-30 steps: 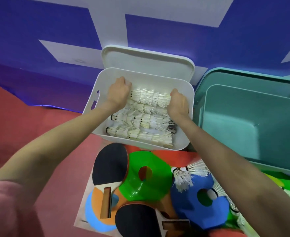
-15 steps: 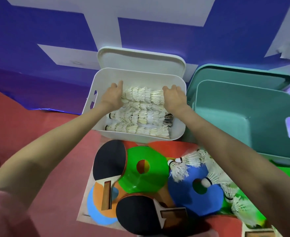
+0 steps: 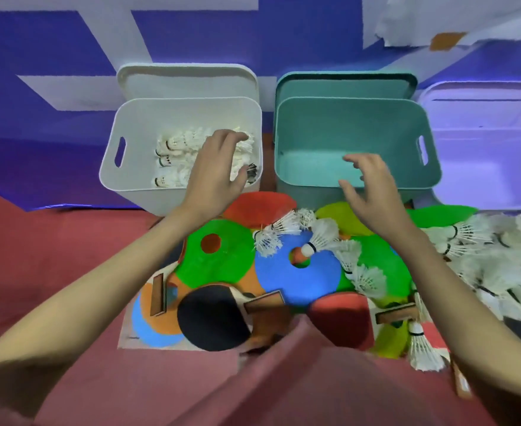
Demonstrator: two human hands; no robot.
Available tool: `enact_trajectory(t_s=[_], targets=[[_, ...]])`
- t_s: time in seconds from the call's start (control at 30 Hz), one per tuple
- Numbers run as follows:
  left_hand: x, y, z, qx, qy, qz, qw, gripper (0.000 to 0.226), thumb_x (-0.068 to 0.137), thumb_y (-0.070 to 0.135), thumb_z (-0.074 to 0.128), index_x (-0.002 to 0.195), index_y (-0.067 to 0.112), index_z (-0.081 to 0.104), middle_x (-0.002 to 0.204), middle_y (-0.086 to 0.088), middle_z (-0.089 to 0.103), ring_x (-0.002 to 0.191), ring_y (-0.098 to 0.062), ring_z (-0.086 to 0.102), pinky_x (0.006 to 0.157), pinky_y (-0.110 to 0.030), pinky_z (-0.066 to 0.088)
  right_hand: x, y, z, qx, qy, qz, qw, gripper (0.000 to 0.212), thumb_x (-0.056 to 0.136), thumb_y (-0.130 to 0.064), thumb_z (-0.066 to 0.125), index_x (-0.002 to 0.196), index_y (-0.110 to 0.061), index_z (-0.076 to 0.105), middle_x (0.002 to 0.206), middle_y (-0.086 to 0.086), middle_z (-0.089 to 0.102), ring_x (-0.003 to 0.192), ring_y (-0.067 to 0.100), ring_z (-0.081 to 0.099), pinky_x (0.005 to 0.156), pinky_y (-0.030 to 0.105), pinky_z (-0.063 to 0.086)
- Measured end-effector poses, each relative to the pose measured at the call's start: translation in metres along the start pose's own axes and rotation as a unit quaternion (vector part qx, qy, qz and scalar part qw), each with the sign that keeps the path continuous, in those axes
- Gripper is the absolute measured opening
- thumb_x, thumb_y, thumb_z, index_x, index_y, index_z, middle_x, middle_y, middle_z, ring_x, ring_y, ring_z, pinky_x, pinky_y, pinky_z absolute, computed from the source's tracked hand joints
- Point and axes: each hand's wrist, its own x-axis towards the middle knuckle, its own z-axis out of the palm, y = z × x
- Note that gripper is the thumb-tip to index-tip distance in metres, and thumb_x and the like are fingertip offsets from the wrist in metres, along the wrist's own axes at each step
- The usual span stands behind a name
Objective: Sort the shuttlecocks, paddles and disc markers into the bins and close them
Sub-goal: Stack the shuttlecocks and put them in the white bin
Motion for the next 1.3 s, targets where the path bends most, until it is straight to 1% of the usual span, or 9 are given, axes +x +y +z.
enact_trajectory(t_s=[0.23, 0.47, 0.6, 0.7, 0.83, 1.0, 1.13, 1.23, 1.3], targets=[[-0.057, 0.115, 0.068, -0.117, -0.066, 0.009, 0.991, 0.040, 0.082, 0.013, 0.061, 0.120, 0.006, 0.053, 0.113, -0.010, 0.056, 0.106, -0.022, 0.052, 0.091, -0.029, 0.040, -0.126, 0.093, -0.053, 0.005, 0.039, 0.131, 0.991, 0.035, 0.087, -0.015, 0.057, 0.119, -0.001, 0.056, 0.111, 0.020, 0.059, 0.103, 0.036, 0.056, 0.088, 0.048, 0.046], [-0.111, 0.168, 0.137, -0.156, -0.199, -0.049, 0.966, 0.040, 0.079, 0.008, 0.065, 0.118, 0.004, 0.056, 0.111, -0.013, 0.058, 0.105, -0.028, 0.056, 0.091, -0.037, 0.044, -0.204, 0.113, -0.025, 0.045, -0.154, 0.100, 0.982, 0.046, 0.087, -0.001, 0.059, 0.129, -0.020, 0.056, 0.124, 0.009, 0.045, 0.114, 0.022, 0.046, 0.090, 0.022, 0.036], [-0.125, 0.174, 0.152, -0.144, -0.209, -0.082, 0.964, 0.037, 0.079, 0.005, 0.068, 0.115, 0.003, 0.058, 0.108, -0.014, 0.060, 0.103, -0.029, 0.057, 0.088, -0.032, 0.043, -0.207, 0.104, 0.002, 0.025, -0.187, 0.083, 0.979, 0.044, 0.089, 0.000, 0.054, 0.132, -0.014, 0.054, 0.134, 0.014, 0.038, 0.107, 0.022, 0.049, 0.083, 0.028, 0.050], [-0.131, 0.174, 0.154, -0.140, -0.199, -0.104, 0.964, 0.036, 0.078, 0.004, 0.068, 0.113, 0.003, 0.058, 0.110, -0.013, 0.061, 0.102, -0.027, 0.057, 0.083, -0.027, 0.040, -0.200, 0.108, 0.010, 0.037, -0.165, 0.099, 0.981, 0.034, 0.091, -0.012, 0.055, 0.125, -0.012, 0.056, 0.130, 0.009, 0.043, 0.086, 0.010, 0.052, 0.068, 0.014, 0.048], [-0.134, 0.173, 0.151, -0.148, -0.175, -0.149, 0.962, 0.035, 0.079, 0.004, 0.068, 0.113, 0.006, 0.058, 0.112, -0.006, 0.062, 0.103, -0.023, 0.058, 0.084, -0.032, 0.046, -0.198, 0.113, 0.013, 0.013, -0.126, 0.086, 0.988, 0.016, 0.089, -0.012, 0.063, 0.102, -0.011, 0.072, 0.132, 0.010, 0.046, 0.101, 0.026, 0.053, 0.072, 0.035, 0.049], [-0.131, 0.176, 0.152, -0.209, -0.183, -0.191, 0.942, 0.056, 0.076, 0.021, 0.080, 0.125, 0.009, 0.056, 0.113, -0.001, 0.063, 0.101, -0.010, 0.058, 0.087, -0.025, 0.047, -0.198, 0.104, -0.005, 0.115, 0.018, 0.079, 0.990, 0.010, 0.086, -0.016, 0.067, 0.093, -0.015, 0.074, 0.123, 0.007, 0.053, 0.085, 0.016, 0.054, 0.065, 0.027, 0.045], [-0.124, 0.184, 0.148, -0.276, -0.195, -0.186, 0.923, 0.064, 0.073, 0.025, 0.083, 0.129, 0.009, 0.055, 0.108, 0.004, 0.065, 0.101, -0.007, 0.061, 0.091, -0.024, 0.049, -0.187, 0.090, -0.014, 0.204, -0.003, 0.058, 0.977, 0.011, 0.086, -0.017, 0.067, 0.094, -0.014, 0.074, 0.117, 0.004, 0.056, 0.081, 0.012, 0.055, 0.070, 0.011, 0.036], [-0.125, 0.182, 0.147, -0.298, -0.180, -0.200, 0.916, 0.029, 0.078, 0.012, 0.078, 0.102, 0.004, 0.063, 0.070, 0.015, 0.064, 0.073, 0.008, 0.062, 0.070, -0.018, 0.052, -0.174, 0.077, -0.013, 0.218, -0.026, 0.035, 0.975, 0.014, 0.085, -0.018, 0.068, 0.097, -0.014, 0.074, 0.115, 0.003, 0.058, 0.074, 0.009, 0.053, 0.065, 0.011, 0.037], [-0.127, 0.174, 0.143, -0.274, -0.150, -0.231, 0.922, 0.022, 0.077, 0.011, 0.078, 0.081, 0.008, 0.057, 0.049, 0.007, 0.047, 0.050, 0.003, 0.046, 0.051, -0.017, 0.036, -0.165, 0.071, -0.007, 0.208, -0.044, 0.026, 0.977, 0.033, 0.087, -0.019, 0.066, 0.120, -0.018, 0.063, 0.116, 0.000, 0.056, 0.074, 0.006, 0.054, 0.064, 0.016, 0.042]])
